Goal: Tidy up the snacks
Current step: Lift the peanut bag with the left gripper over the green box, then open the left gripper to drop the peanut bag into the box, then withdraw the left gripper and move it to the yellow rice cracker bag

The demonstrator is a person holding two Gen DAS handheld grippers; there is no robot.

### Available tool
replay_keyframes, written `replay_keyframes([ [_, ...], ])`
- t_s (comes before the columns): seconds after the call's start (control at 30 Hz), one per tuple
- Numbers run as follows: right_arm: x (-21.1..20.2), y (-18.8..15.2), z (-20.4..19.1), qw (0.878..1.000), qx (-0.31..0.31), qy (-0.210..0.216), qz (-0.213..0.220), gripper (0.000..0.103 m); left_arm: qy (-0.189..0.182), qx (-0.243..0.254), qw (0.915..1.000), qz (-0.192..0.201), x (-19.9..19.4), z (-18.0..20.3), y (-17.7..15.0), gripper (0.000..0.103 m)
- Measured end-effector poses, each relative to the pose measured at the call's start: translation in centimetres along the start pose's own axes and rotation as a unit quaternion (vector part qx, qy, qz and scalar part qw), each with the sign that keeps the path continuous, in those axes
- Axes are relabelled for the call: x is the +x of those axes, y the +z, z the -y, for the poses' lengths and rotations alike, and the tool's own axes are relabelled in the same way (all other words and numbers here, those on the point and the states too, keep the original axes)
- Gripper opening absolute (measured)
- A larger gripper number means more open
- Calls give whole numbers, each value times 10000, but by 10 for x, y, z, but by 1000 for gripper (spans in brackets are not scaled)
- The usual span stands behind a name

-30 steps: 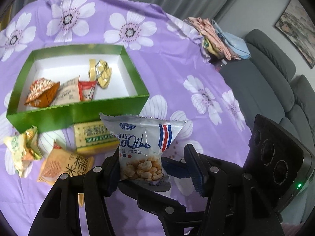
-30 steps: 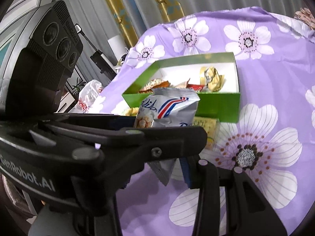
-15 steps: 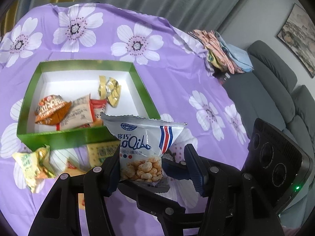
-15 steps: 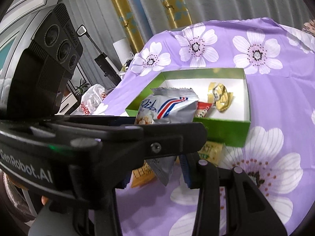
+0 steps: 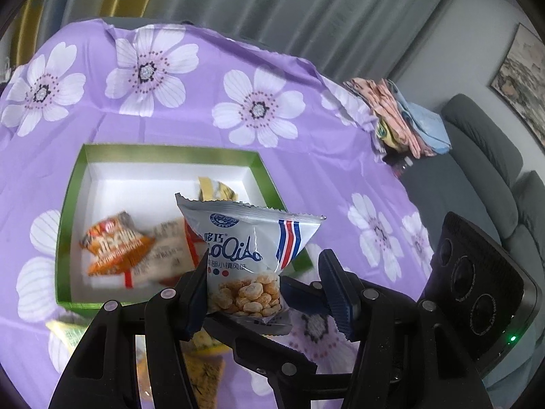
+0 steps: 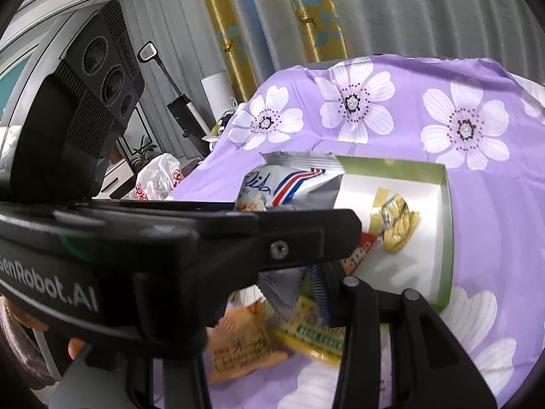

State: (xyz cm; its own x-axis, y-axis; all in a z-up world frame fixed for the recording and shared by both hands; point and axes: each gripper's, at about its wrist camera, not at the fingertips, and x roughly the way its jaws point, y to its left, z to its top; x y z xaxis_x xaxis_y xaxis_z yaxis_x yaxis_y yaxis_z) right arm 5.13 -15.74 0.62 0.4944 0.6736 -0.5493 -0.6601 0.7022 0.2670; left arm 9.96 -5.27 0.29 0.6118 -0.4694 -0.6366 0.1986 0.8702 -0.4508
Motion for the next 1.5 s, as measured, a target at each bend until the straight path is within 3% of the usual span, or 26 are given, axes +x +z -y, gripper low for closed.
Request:
replay_keyframes([
  [0.6,67,12,33,9978,428,-104,-501,46,94,-642,9975,-266,55,-52,25,60],
  [0.63,69,12,35,9975,468,-131,-523,47,120,-681,9973,-258,57,-55,25,60],
  [0.7,72,11,39,9962,577,-304,-573,63,163,-830,9959,-314,63,-60,24,64],
  [0.73,72,10,41,9955,622,-404,-586,67,211,-881,9954,-324,64,-63,24,68],
  [0.8,69,9,47,9949,715,-422,-570,70,276,-976,9944,-291,62,-70,24,81],
  [1.1,36,5,64,9923,1039,-548,-405,74,526,-1254,9907,-101,35,-99,14,81],
  [1.5,-3,-19,57,9902,1119,-710,-438,74,687,-1372,9882,-22,-9,-107,-21,81],
])
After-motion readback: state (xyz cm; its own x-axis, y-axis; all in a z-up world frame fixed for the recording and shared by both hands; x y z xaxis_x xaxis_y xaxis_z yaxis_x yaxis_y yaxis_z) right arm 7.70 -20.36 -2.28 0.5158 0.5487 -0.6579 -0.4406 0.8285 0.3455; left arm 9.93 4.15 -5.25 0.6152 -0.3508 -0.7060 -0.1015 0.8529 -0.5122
